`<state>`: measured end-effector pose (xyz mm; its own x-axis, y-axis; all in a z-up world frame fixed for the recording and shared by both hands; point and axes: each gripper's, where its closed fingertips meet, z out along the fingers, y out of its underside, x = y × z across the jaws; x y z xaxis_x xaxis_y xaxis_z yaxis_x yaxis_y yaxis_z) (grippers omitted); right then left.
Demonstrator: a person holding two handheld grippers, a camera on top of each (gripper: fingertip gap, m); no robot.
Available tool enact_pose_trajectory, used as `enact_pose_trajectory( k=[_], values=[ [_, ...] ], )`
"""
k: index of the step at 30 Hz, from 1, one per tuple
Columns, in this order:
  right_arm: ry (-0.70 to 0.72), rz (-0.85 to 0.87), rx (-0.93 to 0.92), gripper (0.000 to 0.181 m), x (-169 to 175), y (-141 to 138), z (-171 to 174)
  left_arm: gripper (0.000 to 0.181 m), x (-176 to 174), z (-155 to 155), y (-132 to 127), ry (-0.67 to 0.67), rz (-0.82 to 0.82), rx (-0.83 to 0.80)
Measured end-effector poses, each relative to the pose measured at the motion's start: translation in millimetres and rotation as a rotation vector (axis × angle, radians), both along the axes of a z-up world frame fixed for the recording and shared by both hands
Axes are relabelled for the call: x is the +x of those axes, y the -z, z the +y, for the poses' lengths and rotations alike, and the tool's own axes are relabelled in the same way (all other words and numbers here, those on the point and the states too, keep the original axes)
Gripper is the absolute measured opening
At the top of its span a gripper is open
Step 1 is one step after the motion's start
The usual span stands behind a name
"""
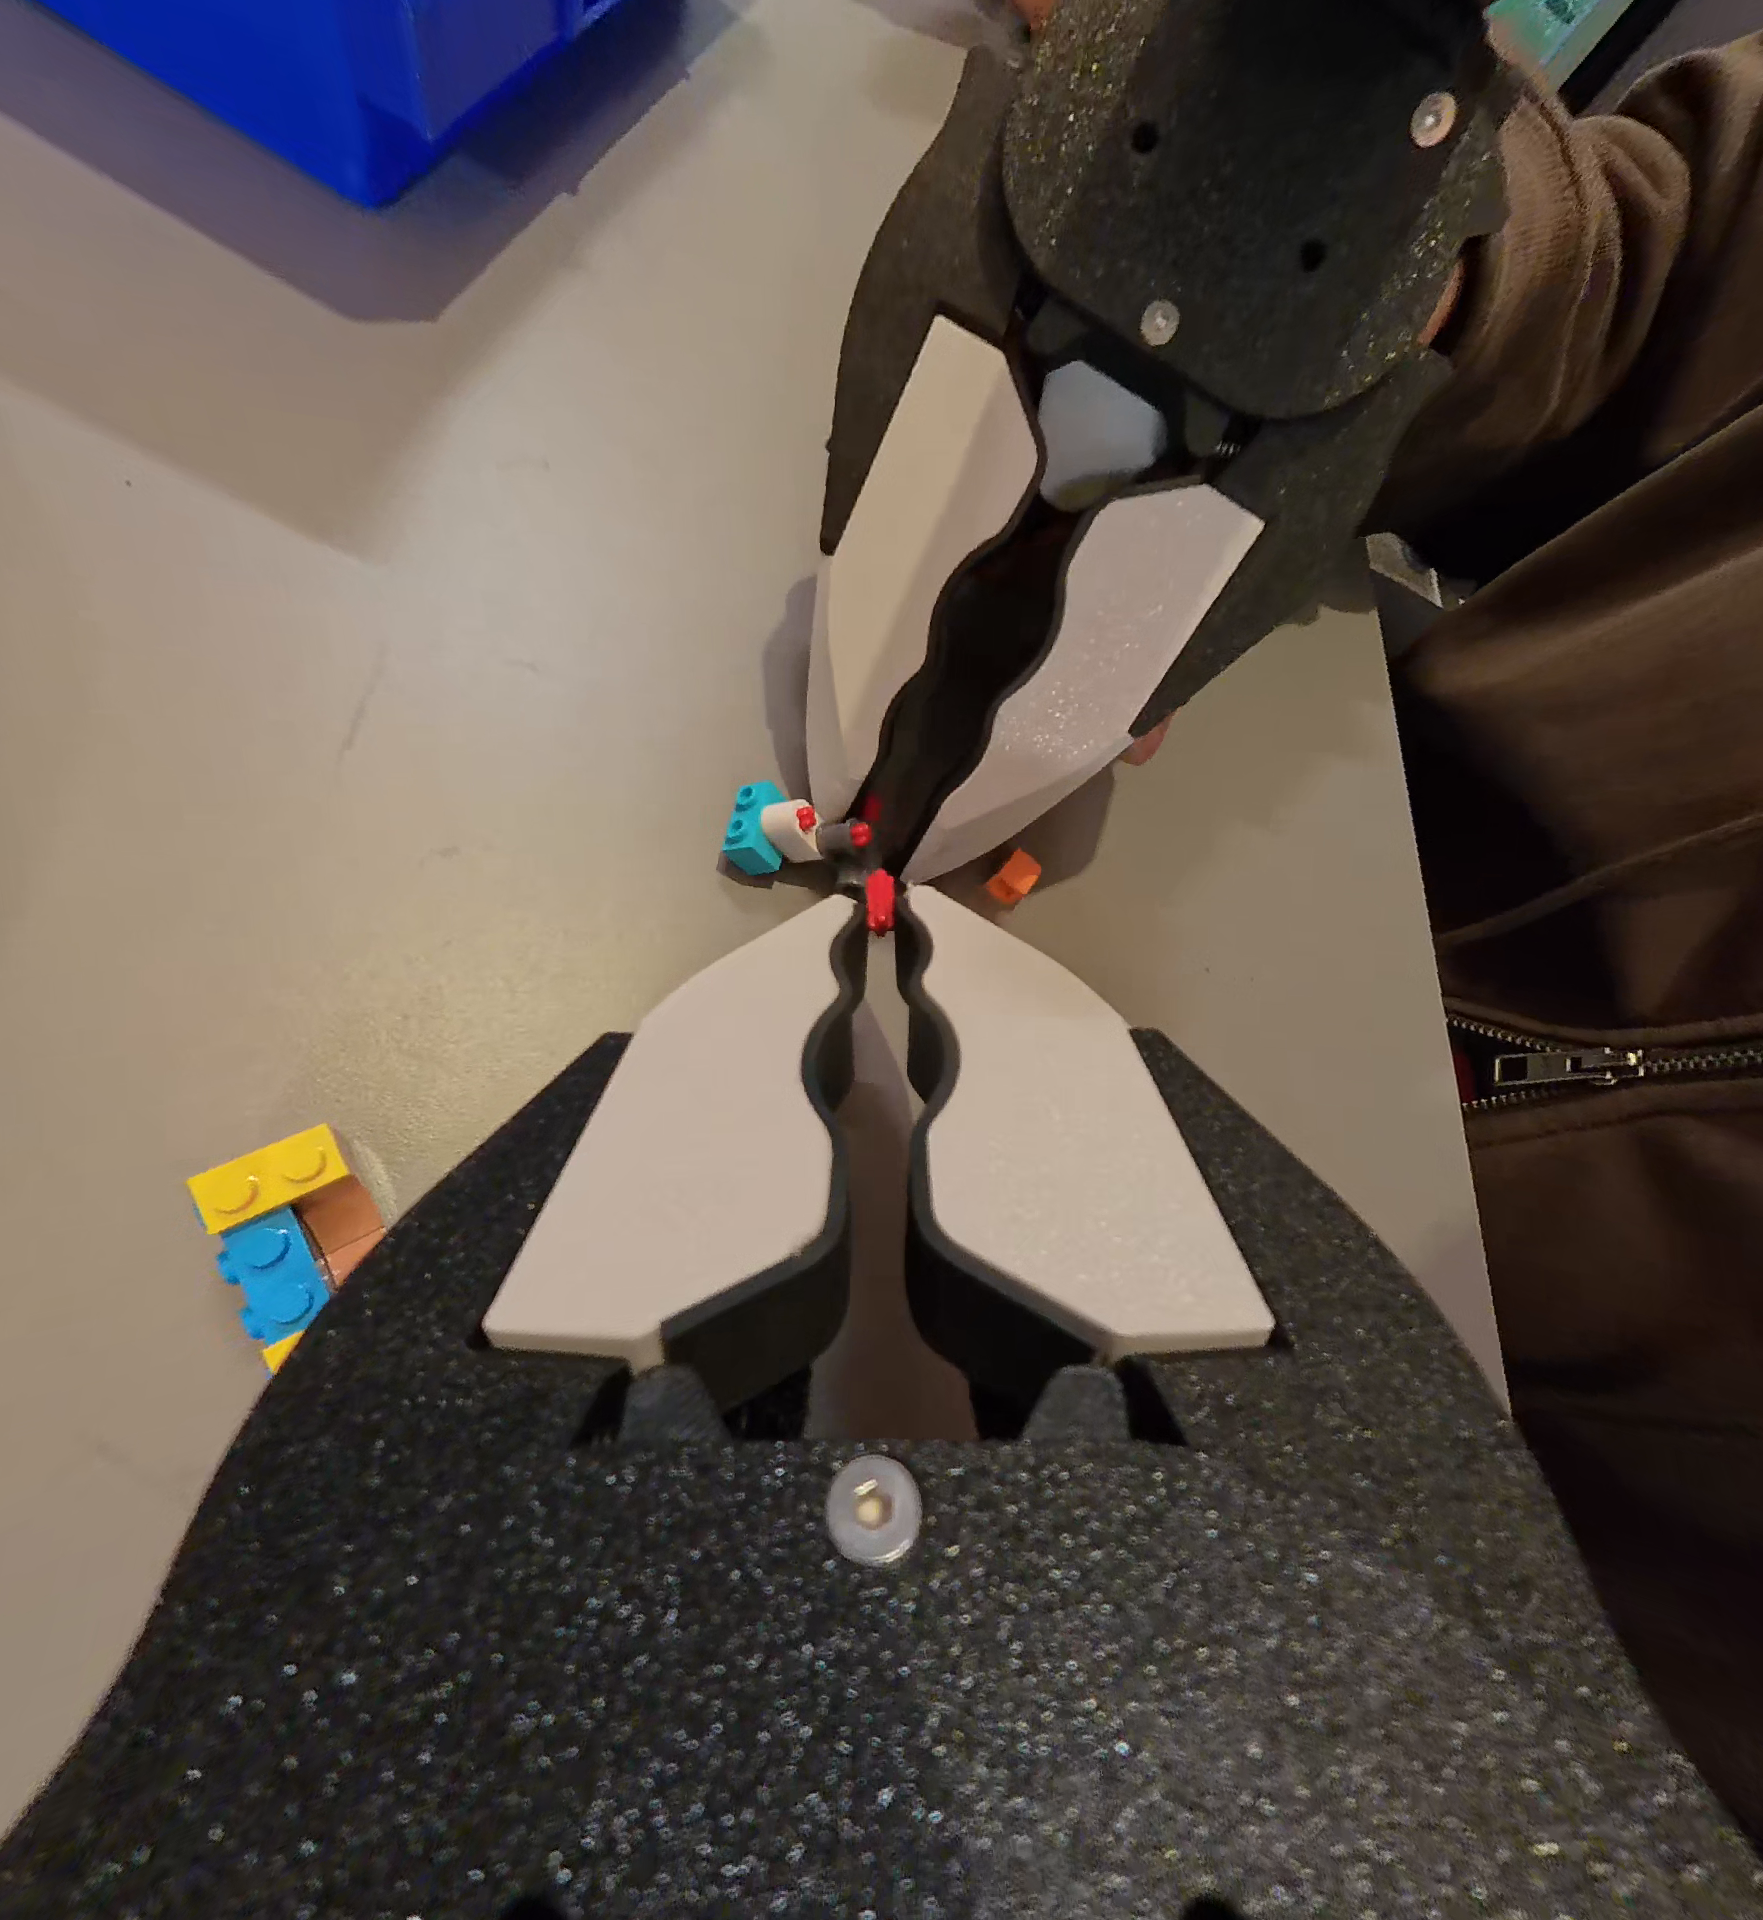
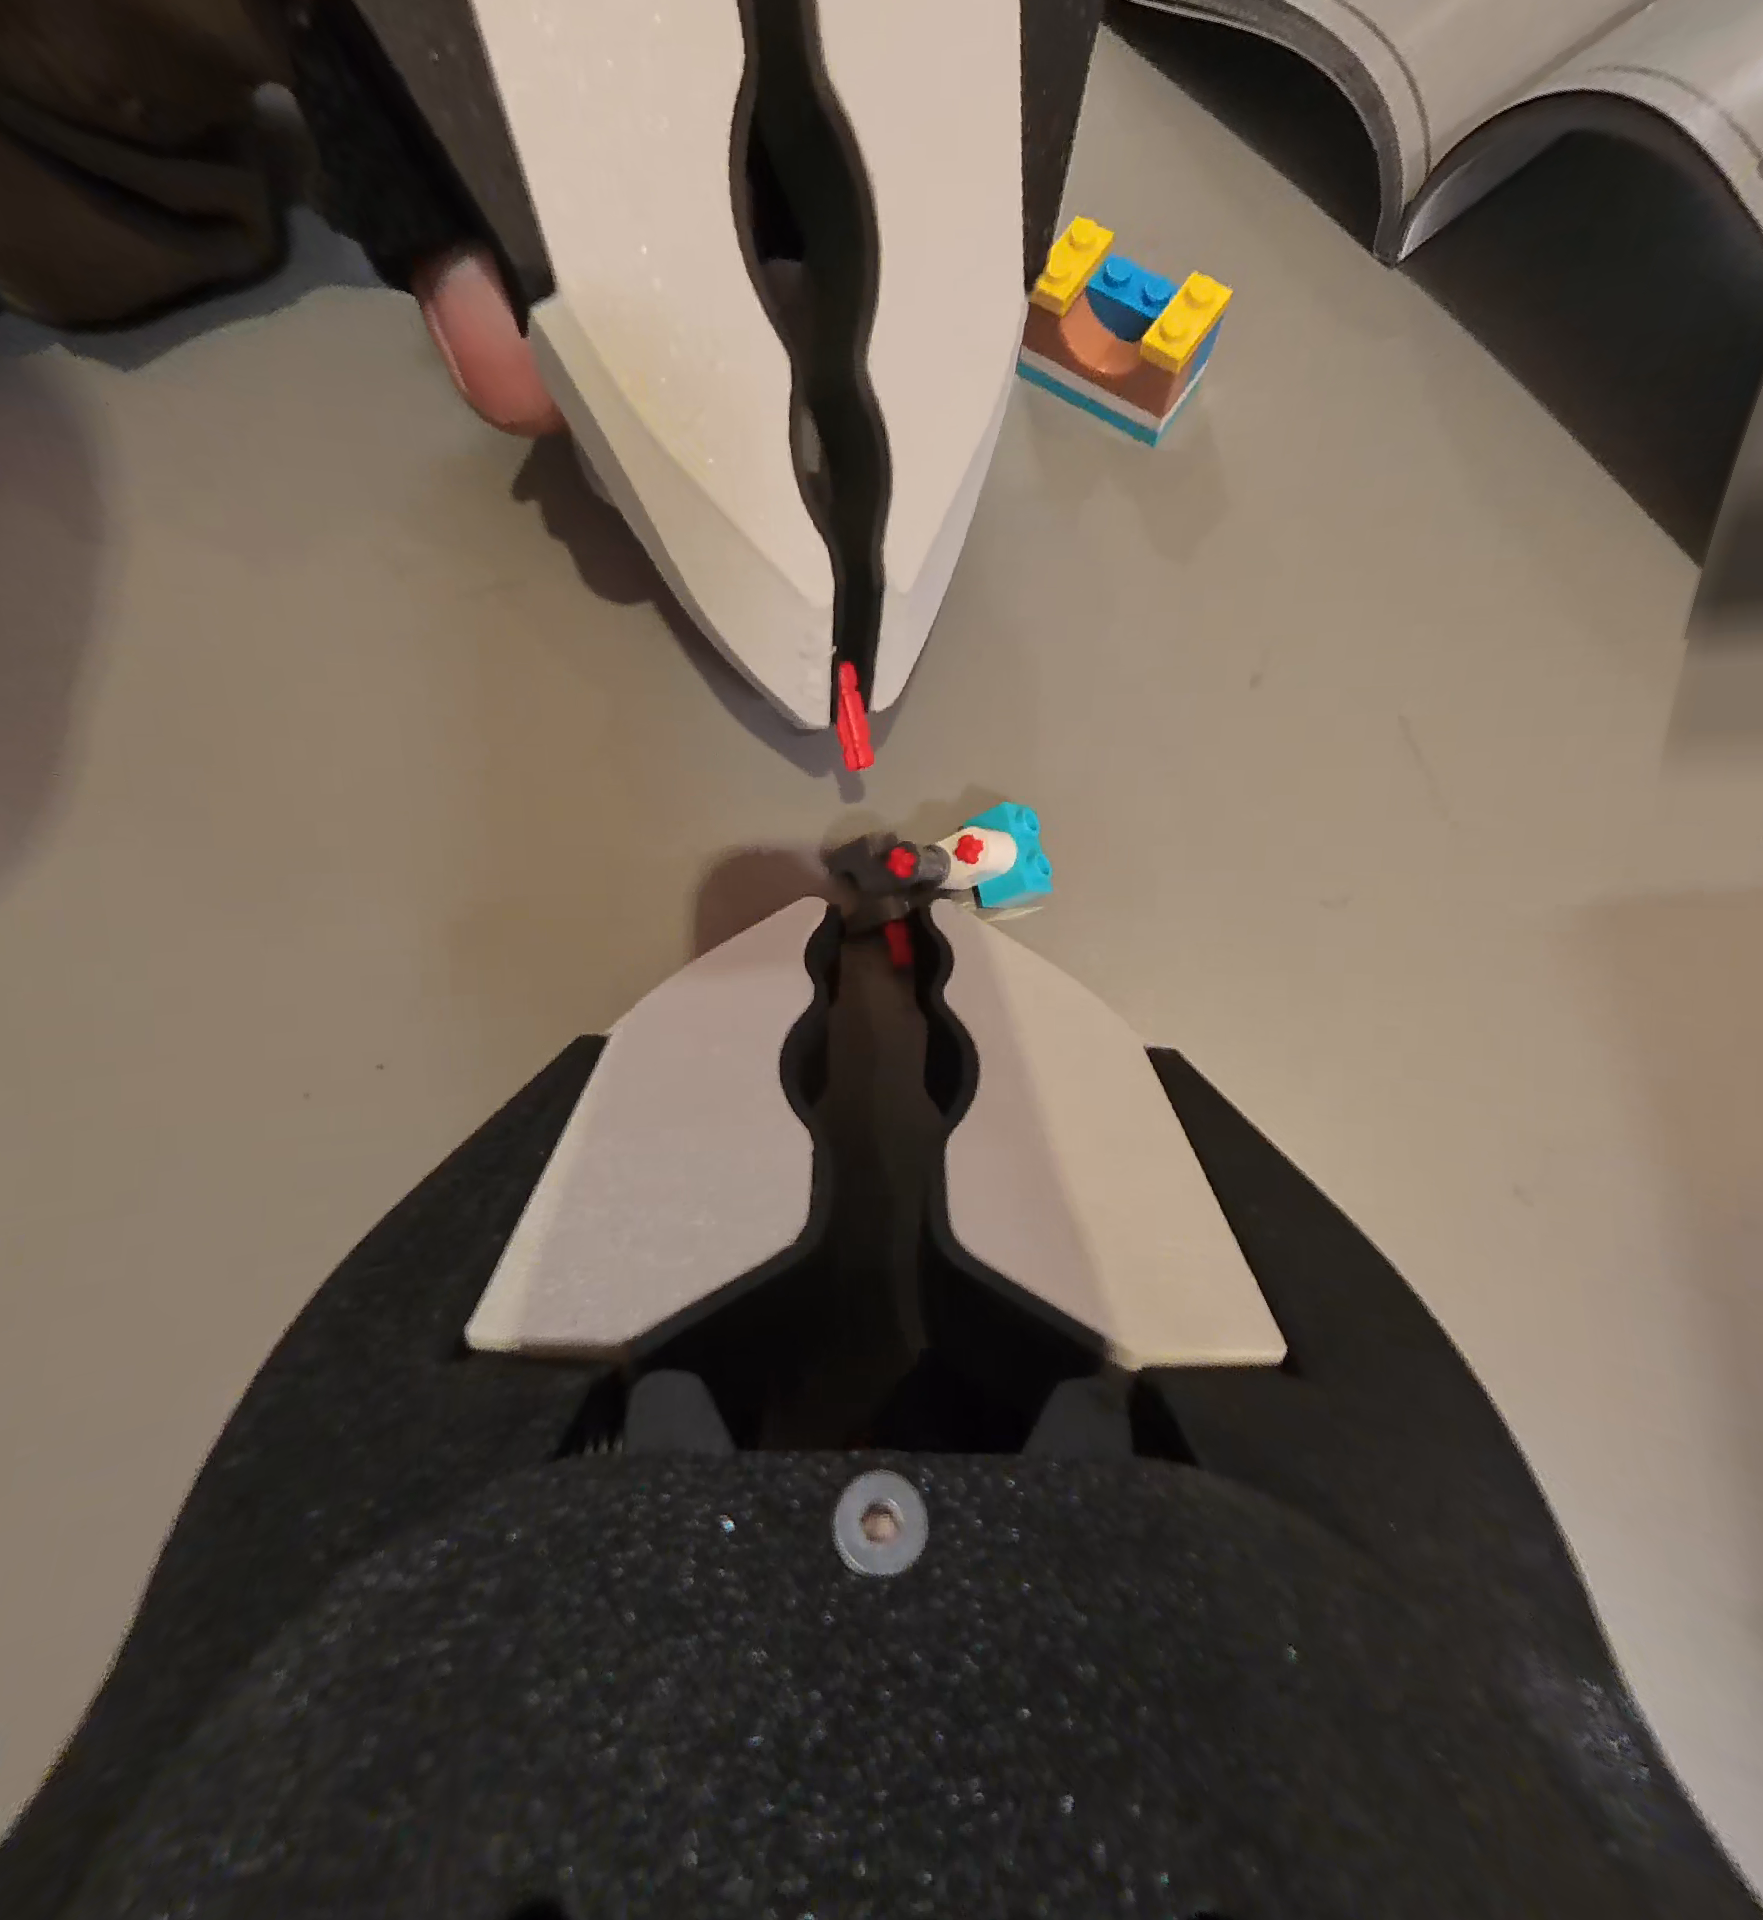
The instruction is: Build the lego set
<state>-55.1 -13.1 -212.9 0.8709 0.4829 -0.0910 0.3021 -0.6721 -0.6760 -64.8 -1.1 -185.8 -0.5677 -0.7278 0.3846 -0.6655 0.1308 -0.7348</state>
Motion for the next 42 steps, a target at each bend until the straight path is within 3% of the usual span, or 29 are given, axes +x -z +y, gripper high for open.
enact_pose_trajectory(
  k=[13, 42],
  values=[
    [0.02, 0.14, 0.268, 0.013, 12, -40, 13, 0.004, 10, 8, -23, -0.074, -0.074, -0.14],
    [-0.013, 0.064, 0.458, 0.012, 13, -57, 15, 0.004, 15, 3, -40, -0.092, -0.138, -0.215]
  ],
)
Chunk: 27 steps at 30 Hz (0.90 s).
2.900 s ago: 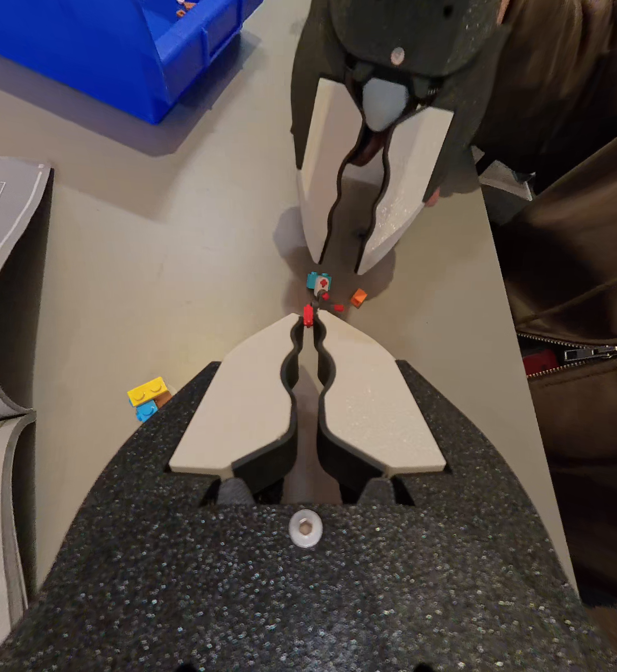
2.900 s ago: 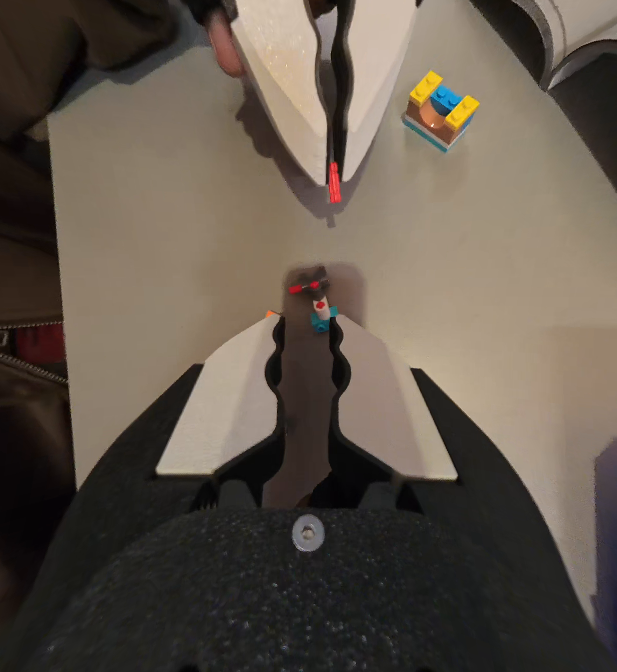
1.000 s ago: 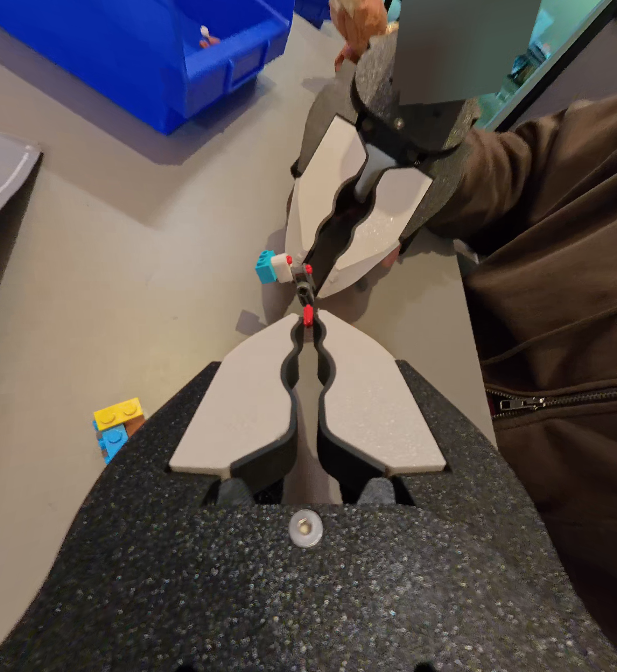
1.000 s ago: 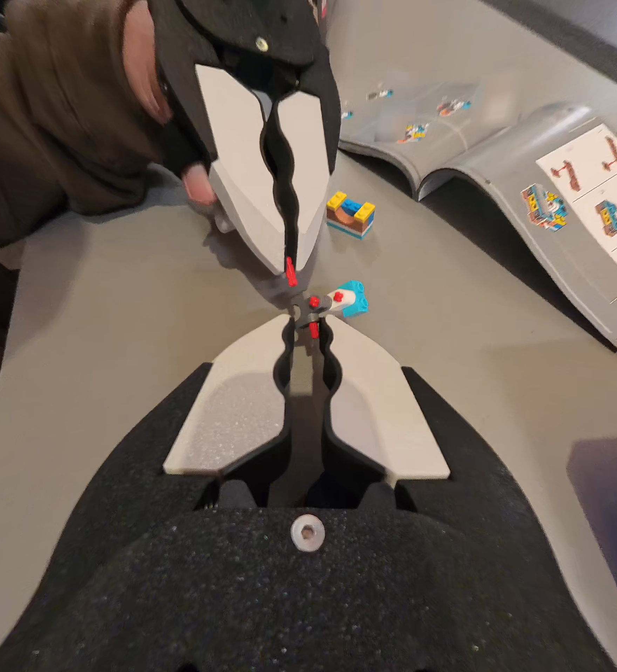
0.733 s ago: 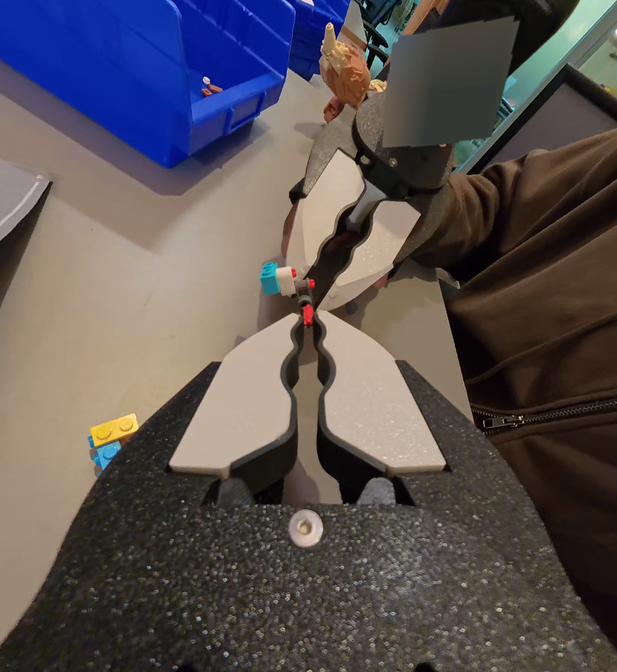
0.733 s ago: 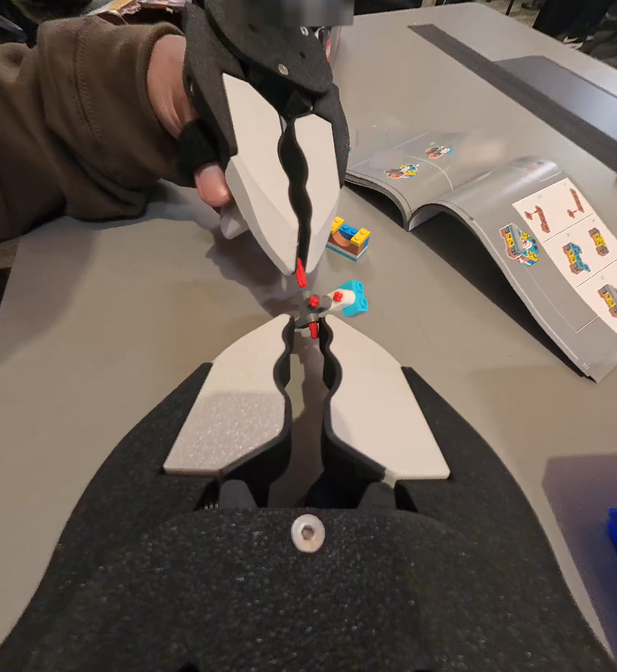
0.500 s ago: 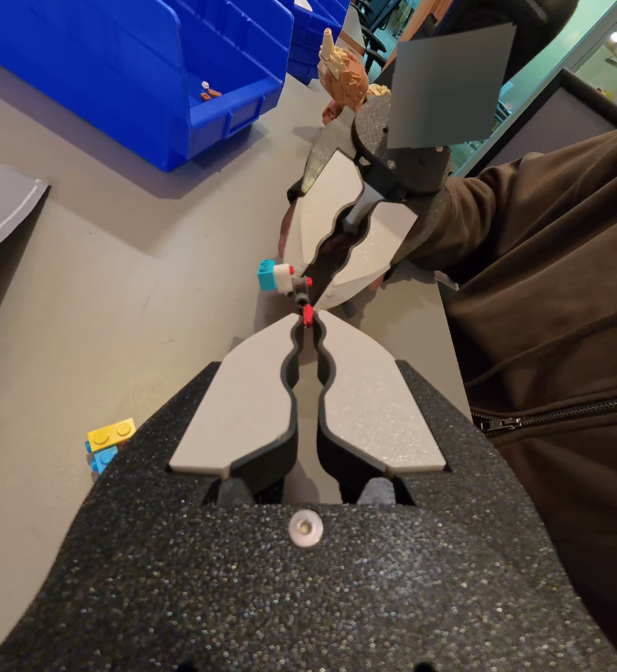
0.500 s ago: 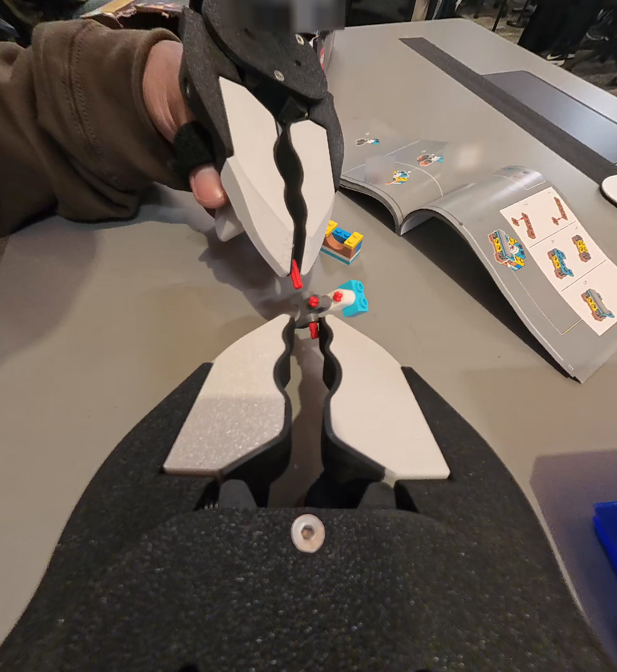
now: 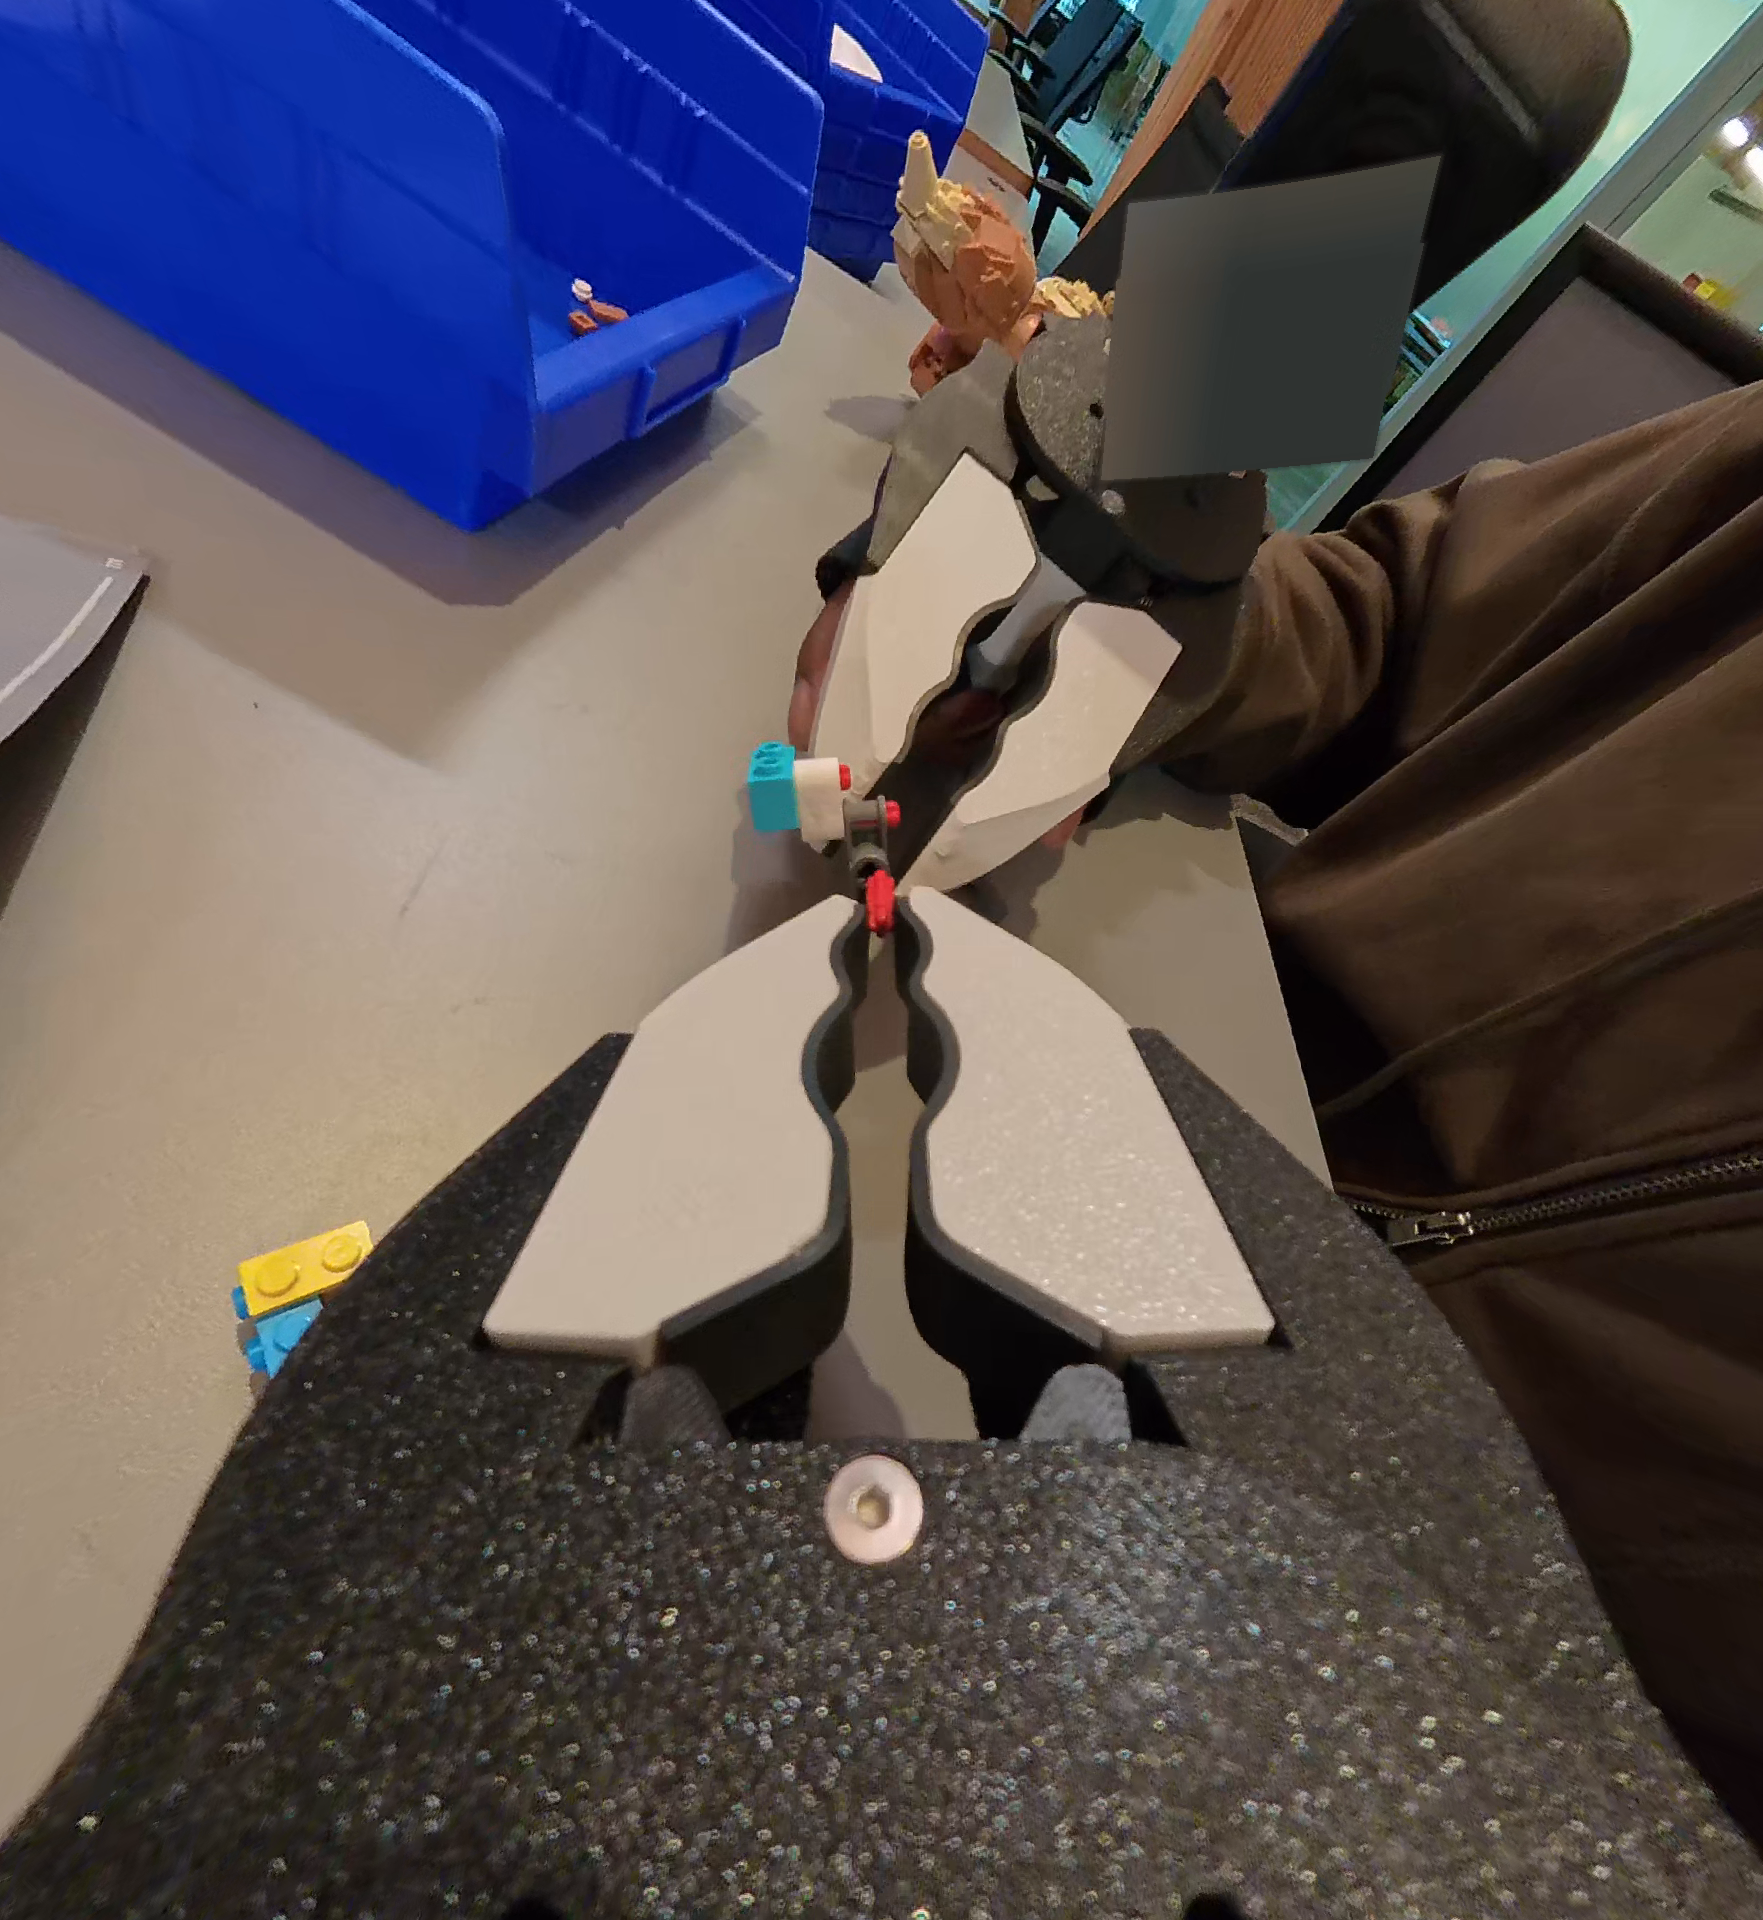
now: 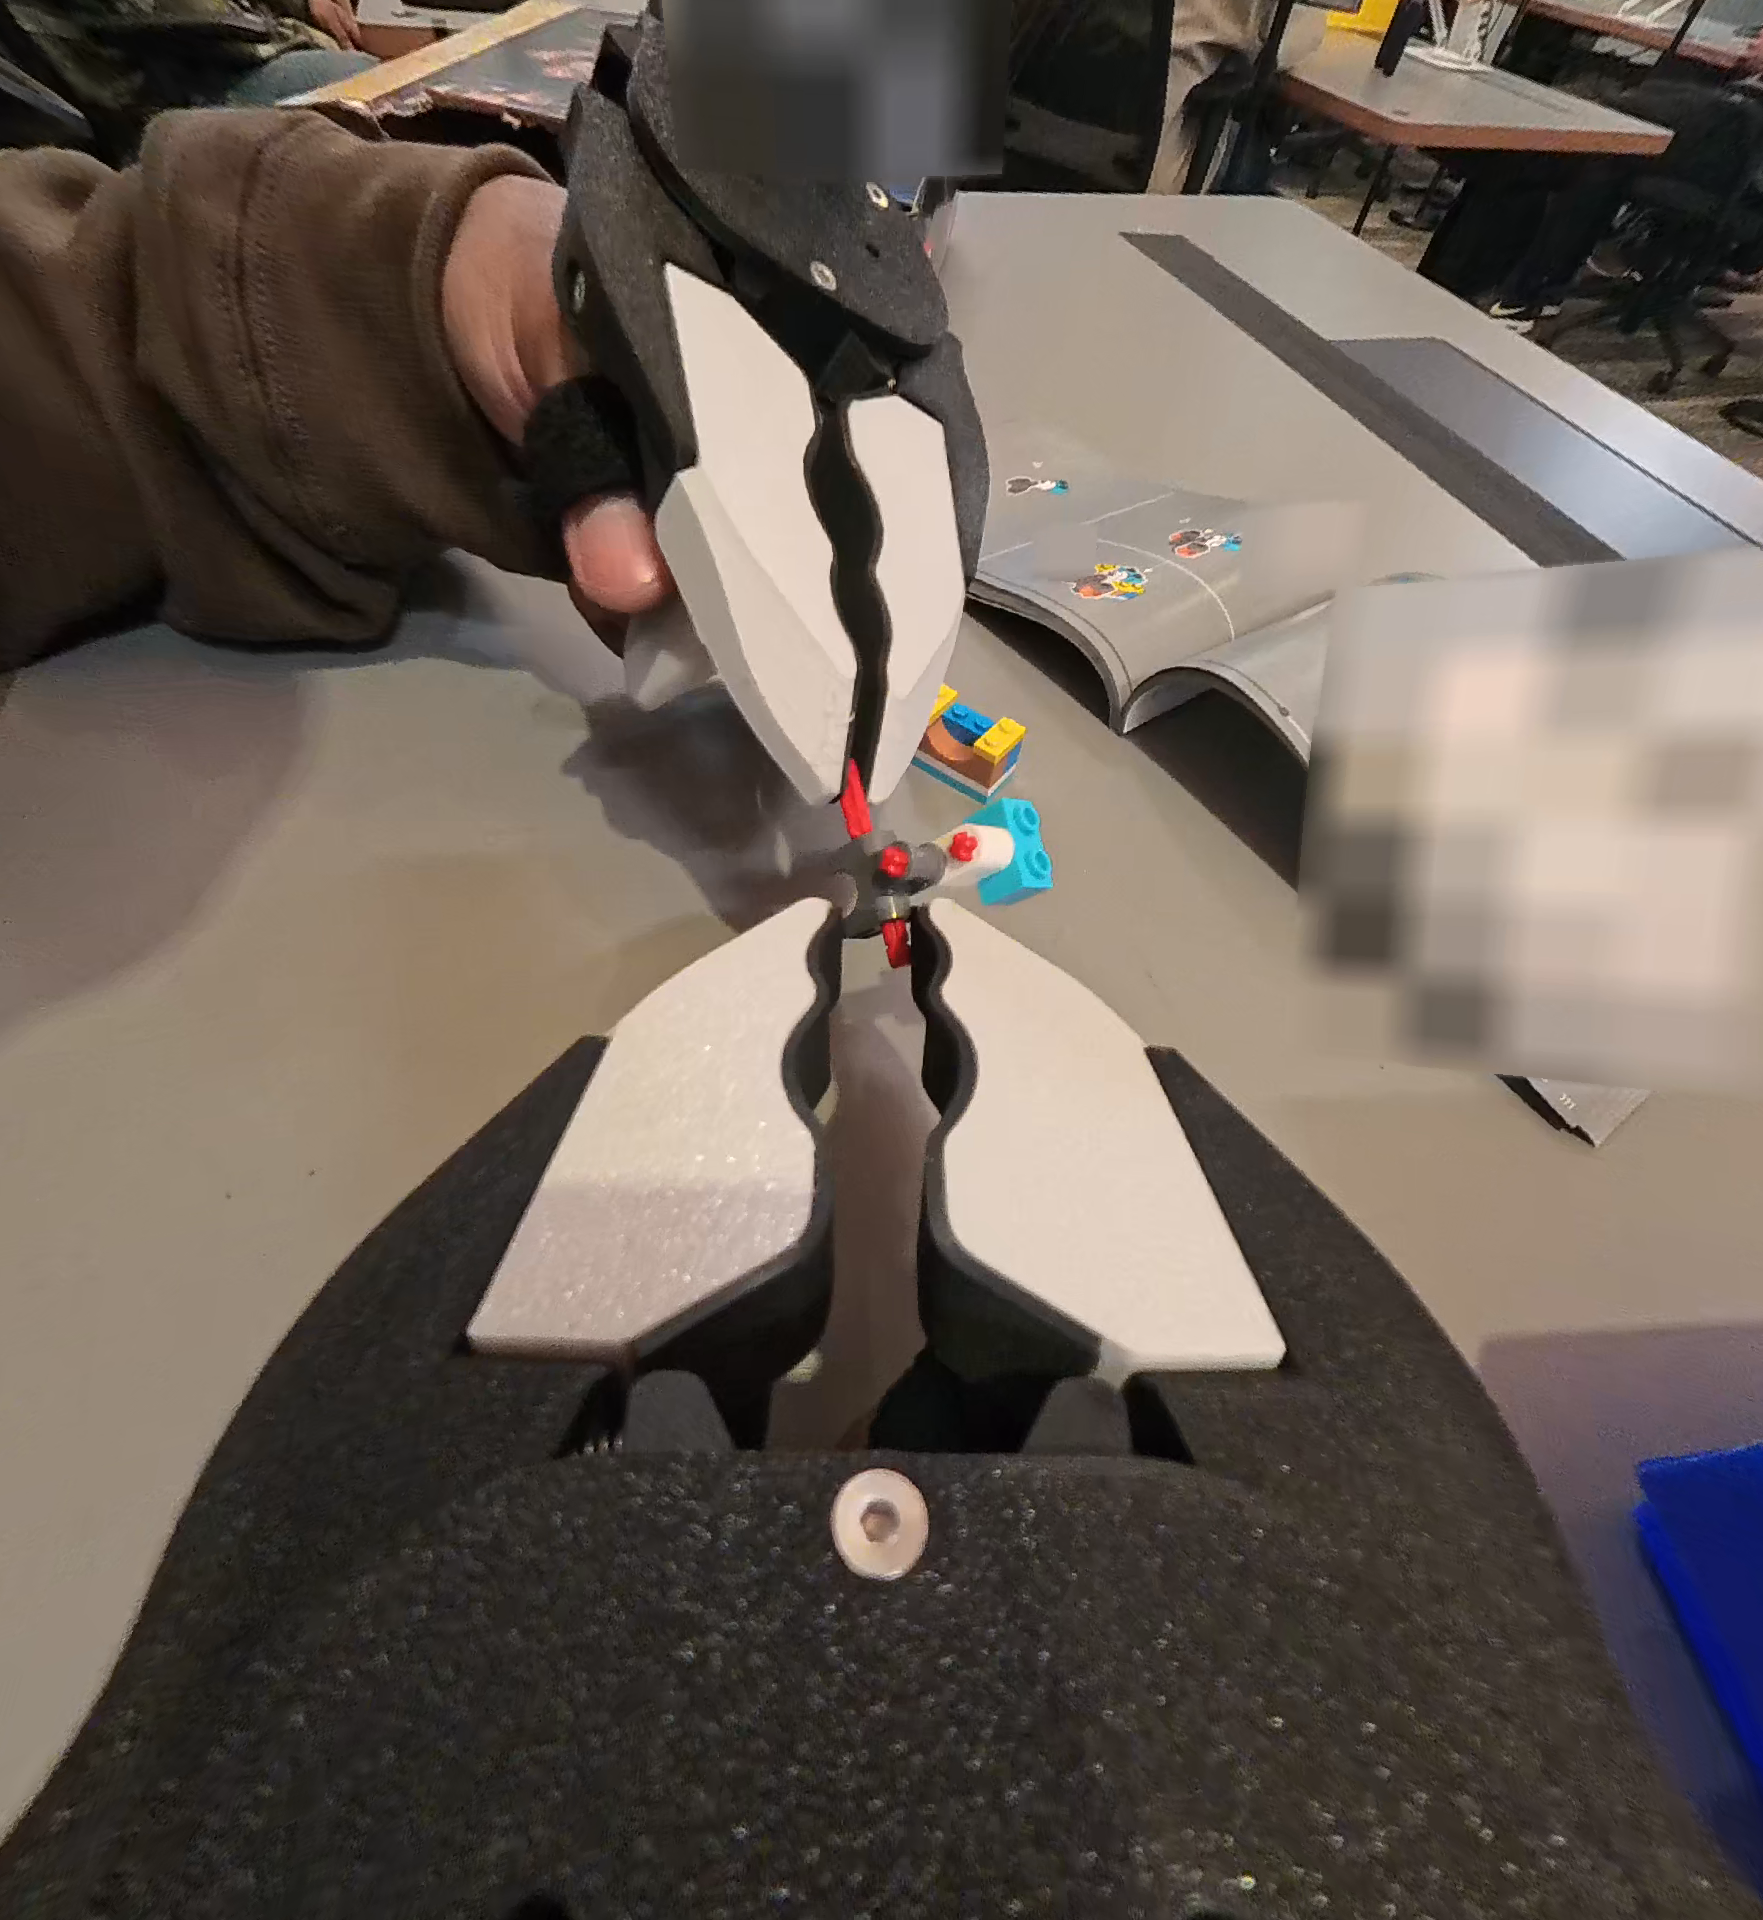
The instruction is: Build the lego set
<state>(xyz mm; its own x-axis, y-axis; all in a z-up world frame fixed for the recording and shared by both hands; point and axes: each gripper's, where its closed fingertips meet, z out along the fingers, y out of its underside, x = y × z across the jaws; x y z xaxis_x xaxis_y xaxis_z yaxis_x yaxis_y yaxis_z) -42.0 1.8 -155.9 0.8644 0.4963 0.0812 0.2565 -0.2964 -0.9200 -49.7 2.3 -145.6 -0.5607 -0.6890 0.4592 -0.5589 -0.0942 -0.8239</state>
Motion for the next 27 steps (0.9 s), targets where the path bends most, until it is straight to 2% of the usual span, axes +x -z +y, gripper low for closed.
enact_pose_trajectory(
  k=[15, 27],
  values=[
    [-0.007, -0.074, 0.035, 0.012, -2, -1, -1, 0.004, 0, -2, 0, 0.004, 0.004, 0.006],
    [-0.024, -0.2, -0.004, 0.01, -3, 9, -5, 0.004, -3, -7, 11, 0.033, 0.016, 0.138]
  ],
)
